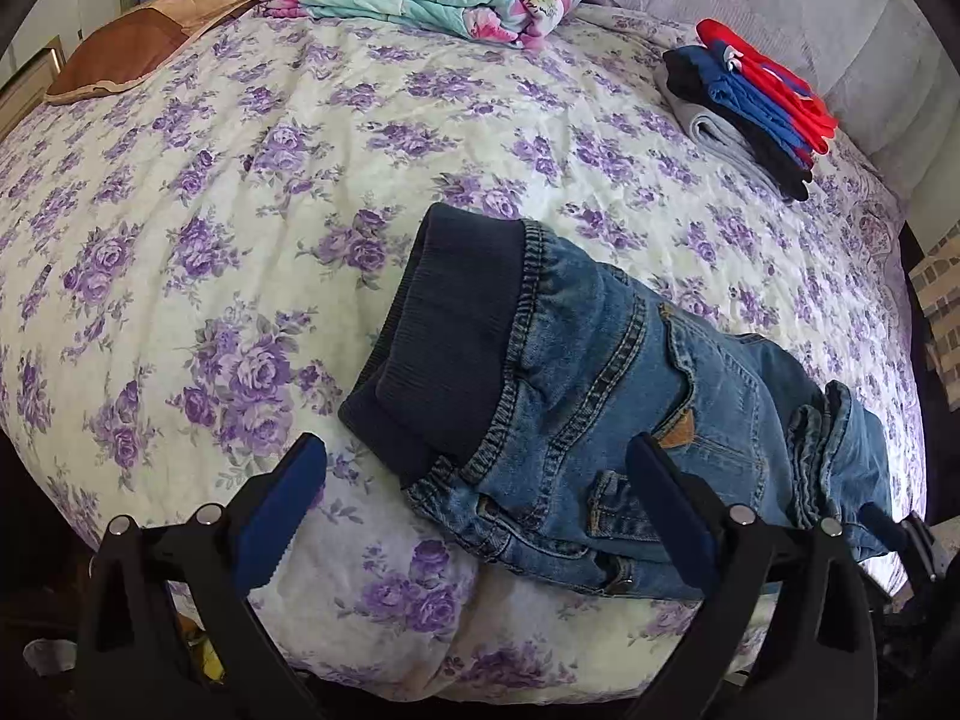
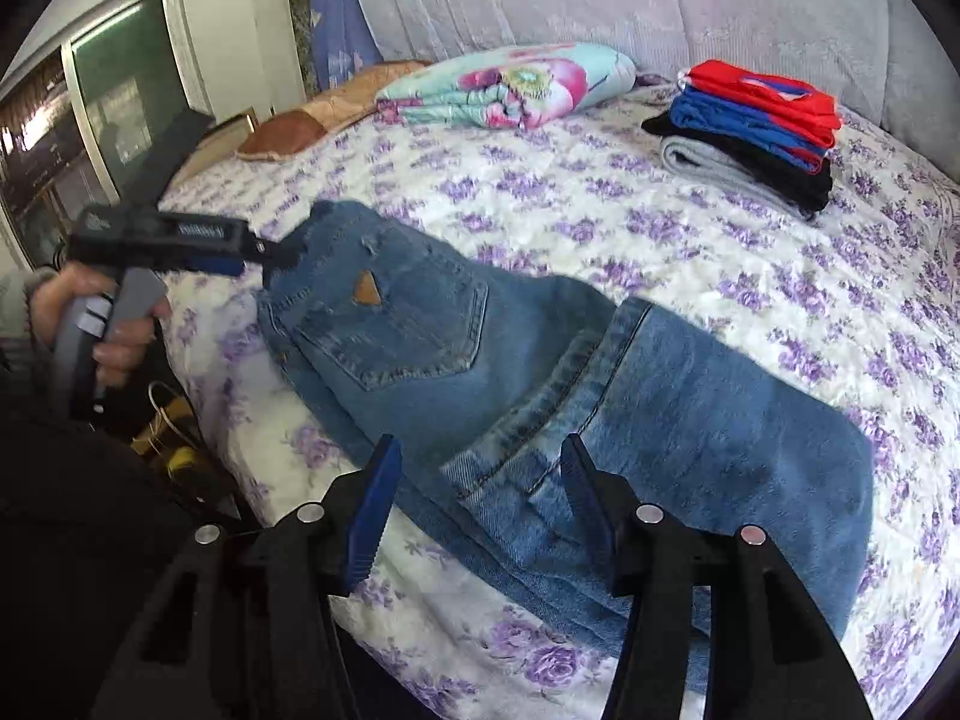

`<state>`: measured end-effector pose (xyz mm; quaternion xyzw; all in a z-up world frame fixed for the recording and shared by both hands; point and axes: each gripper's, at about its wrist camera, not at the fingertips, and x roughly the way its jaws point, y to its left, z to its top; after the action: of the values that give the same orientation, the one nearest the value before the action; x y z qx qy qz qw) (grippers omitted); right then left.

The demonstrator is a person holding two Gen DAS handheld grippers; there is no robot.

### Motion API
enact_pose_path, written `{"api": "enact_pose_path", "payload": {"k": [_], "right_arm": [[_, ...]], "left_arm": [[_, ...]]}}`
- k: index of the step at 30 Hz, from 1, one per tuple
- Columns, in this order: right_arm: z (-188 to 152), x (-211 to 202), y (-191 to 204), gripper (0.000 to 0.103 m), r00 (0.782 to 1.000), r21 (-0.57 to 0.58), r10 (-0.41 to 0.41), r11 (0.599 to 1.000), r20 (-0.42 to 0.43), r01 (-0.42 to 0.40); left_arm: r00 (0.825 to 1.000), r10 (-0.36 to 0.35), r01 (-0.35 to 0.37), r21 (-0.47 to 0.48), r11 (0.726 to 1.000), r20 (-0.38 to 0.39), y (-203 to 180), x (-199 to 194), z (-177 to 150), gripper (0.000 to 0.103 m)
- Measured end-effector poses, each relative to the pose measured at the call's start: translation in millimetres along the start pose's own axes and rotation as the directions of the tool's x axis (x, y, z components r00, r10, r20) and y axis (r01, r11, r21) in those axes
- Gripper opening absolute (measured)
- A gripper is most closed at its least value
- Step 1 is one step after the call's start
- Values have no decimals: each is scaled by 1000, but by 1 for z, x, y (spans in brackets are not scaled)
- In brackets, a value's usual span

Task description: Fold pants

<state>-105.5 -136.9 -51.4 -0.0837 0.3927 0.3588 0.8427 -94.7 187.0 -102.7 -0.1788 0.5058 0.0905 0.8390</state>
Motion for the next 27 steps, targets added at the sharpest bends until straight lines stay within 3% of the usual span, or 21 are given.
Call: {"api": "enact_pose_path", "payload": {"k": [4,7,10,11,12,13,18,21,24,26,27], "right_arm": [[21,-22,-25,55,991,109,-77,992,113,65],[31,6,-40,55,985,126,-167,979,34,162],[21,48,-41,58,983,89,-163,981,-82,170],[13,66,-40,63,972,57,-174,981,-157,185],[5,77,-38,64,968,36,-185,980,-171,193],[2,76,-39,65,973,46,-186,980,-134,194],[5,65,-42,63,979,65,-153,985,-134,163],[11,38,-40,63,992,104,-120,987,-29,122],[14,25,-37,63,987,99,-158,983,38,154],[13,33,-43,63,988,120,-156,981,7,154],[8,47,-46,72,988,129,-135,981,-76,144]], "left_arm": [[1000,0,0,-17,1000,-8,2,2,-2,98],[1000,4,-5,-35,999,-14,6,3,-4,98],[1000,13,-14,-50,999,-15,11,2,-5,98],[1000,16,-17,-56,998,-18,13,2,-6,98],[1000,17,-19,-65,998,-22,15,2,-6,98],[1000,17,-19,-73,997,-26,17,3,-7,98],[999,4,-9,-119,993,-46,25,8,-10,98],[999,2,-8,-126,992,-53,26,12,-11,98],[998,0,-8,-130,991,-56,27,14,-12,98],[999,-3,-4,-132,991,-55,27,16,-11,98],[999,-5,-3,-133,991,-53,28,16,-11,98]]}}
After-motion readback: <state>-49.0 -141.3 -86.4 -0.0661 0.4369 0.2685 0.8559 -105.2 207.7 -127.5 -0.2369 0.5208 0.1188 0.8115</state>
